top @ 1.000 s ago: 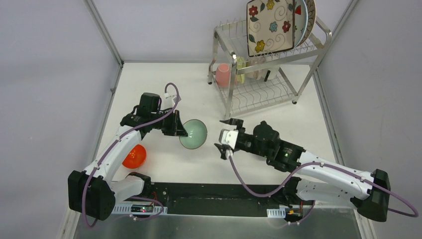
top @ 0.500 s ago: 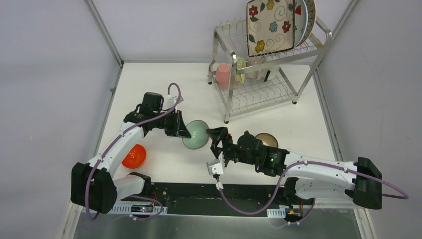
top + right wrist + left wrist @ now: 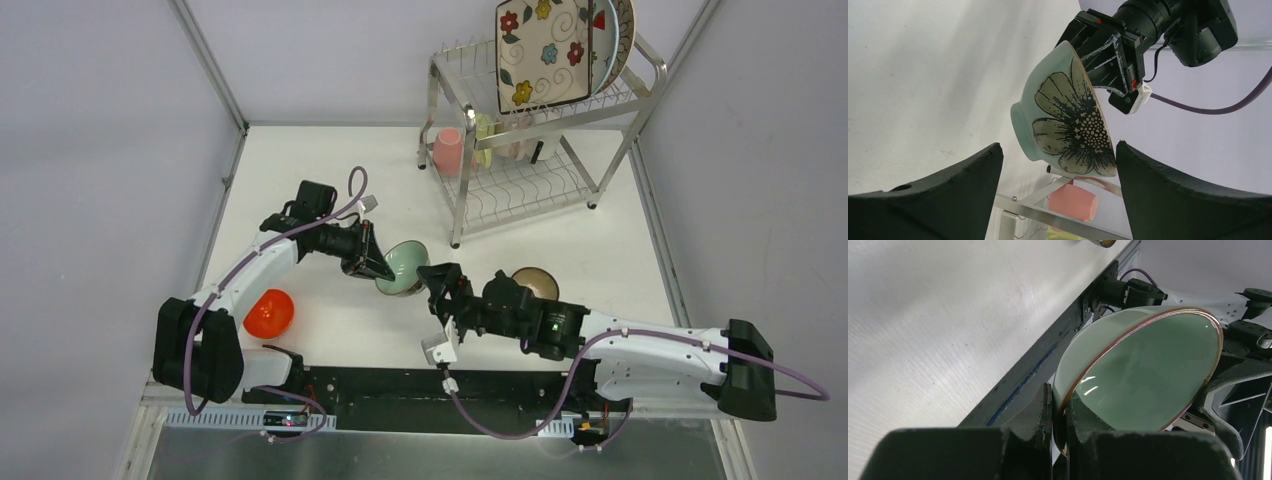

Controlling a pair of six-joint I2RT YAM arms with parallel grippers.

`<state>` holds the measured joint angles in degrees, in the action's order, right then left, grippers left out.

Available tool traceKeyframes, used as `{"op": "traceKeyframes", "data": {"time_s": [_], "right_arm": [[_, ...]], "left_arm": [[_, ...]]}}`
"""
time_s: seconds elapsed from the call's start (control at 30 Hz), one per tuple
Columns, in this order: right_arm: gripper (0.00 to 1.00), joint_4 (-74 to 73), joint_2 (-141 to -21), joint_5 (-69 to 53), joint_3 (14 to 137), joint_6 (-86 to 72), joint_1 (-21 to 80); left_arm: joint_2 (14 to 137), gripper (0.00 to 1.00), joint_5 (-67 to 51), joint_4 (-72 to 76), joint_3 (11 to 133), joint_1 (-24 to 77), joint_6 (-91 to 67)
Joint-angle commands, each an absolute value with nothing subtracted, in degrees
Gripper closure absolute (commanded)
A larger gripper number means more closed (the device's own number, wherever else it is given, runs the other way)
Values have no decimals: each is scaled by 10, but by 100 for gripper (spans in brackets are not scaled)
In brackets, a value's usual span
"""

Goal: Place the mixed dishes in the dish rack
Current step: Turn the bowl upside down on the dish rack.

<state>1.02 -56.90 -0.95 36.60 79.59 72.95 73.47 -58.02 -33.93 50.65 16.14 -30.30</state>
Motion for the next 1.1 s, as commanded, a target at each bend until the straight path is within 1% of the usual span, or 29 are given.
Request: {"op": "traceKeyframes", "data": {"time_s": [0.0, 0.03, 0.13, 0.27, 0.4, 0.7, 0.77, 0.9, 0.93, 1.03, 1.07], "right_arm": [[13, 11, -580, 27, 363, 839, 738], [11, 18, -584, 29, 363, 844, 738], [11, 50, -593, 35, 358, 867, 739], [14, 72, -612, 45, 357, 896, 741], [17, 76, -620, 28, 364, 899, 745], [18, 104, -656, 36, 368, 897, 765], [20, 113, -663, 44, 367, 900, 769], [37, 127, -666, 57, 362, 906, 774], [39, 131, -665, 61, 360, 906, 774], [42, 150, -657, 67, 346, 906, 775], [43, 149, -656, 71, 346, 907, 775]], "left_arm": [[736, 100, -653, -348, 536, 165, -303], [736, 100, -653, -357, 537, 165, -296], [737, 100, -638, -387, 543, 168, -273], [737, 100, -630, -397, 543, 173, -269], [737, 100, -625, -400, 543, 177, -269], [730, 100, -622, -400, 539, 185, -270], [728, 100, -622, -401, 537, 187, -271], [726, 100, -615, -400, 532, 187, -268], [728, 100, -616, -400, 532, 188, -265], [729, 100, -610, -401, 530, 187, -262], [729, 98, -606, -402, 530, 188, -263]]}}
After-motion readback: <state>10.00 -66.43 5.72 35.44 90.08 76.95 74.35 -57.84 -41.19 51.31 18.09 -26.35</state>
